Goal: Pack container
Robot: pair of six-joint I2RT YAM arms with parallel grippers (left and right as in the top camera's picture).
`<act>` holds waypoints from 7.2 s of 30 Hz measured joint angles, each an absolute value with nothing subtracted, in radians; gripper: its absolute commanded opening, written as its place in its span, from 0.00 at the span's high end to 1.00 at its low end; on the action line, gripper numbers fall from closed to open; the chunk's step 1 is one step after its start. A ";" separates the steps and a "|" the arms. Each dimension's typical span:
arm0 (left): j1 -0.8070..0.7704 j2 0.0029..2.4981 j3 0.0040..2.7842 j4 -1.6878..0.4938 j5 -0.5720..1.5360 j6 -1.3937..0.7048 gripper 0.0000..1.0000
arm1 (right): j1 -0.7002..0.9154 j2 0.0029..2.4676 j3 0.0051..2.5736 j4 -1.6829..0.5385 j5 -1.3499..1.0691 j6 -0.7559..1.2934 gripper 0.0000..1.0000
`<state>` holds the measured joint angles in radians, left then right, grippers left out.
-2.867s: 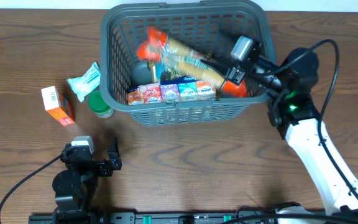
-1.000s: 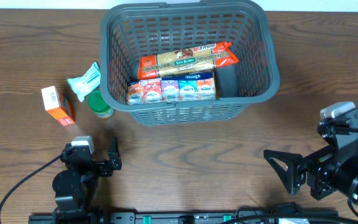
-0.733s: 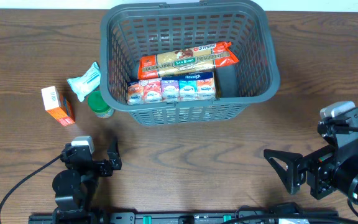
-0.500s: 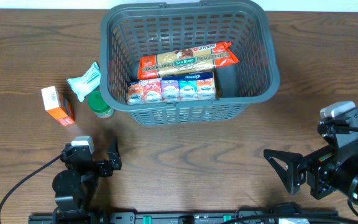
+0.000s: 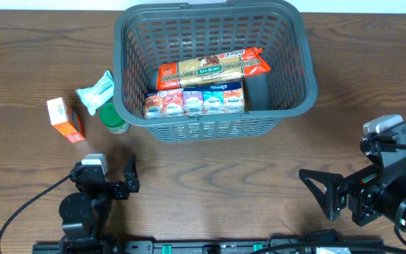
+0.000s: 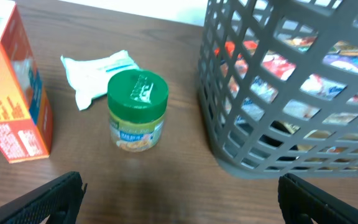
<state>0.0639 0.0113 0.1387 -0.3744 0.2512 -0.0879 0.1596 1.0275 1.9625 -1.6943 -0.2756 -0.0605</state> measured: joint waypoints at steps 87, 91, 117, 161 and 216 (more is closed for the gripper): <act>0.375 1.755 1.335 -0.841 0.071 0.254 0.60 | 0.160 1.028 1.964 -1.695 -0.276 -0.058 0.01; 0.375 1.755 1.358 -0.889 0.071 0.244 0.66 | 0.160 1.028 1.964 -1.695 -0.275 -0.058 0.01; 0.051 1.253 1.845 -0.962 0.410 0.178 0.95 | 0.160 1.028 1.964 -1.695 -0.275 -0.058 0.01; -0.142 1.482 1.851 -0.776 -0.007 0.680 0.02 | 0.160 1.028 1.964 -1.695 -0.276 -0.058 0.01; 0.218 1.552 0.906 -0.334 0.425 0.284 0.02 | 0.160 1.028 1.964 -1.695 -0.275 -0.058 0.01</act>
<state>0.2176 1.5524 0.9062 -0.3336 0.4248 0.2844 0.1596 1.0275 1.9644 -1.6947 -0.2752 -0.0578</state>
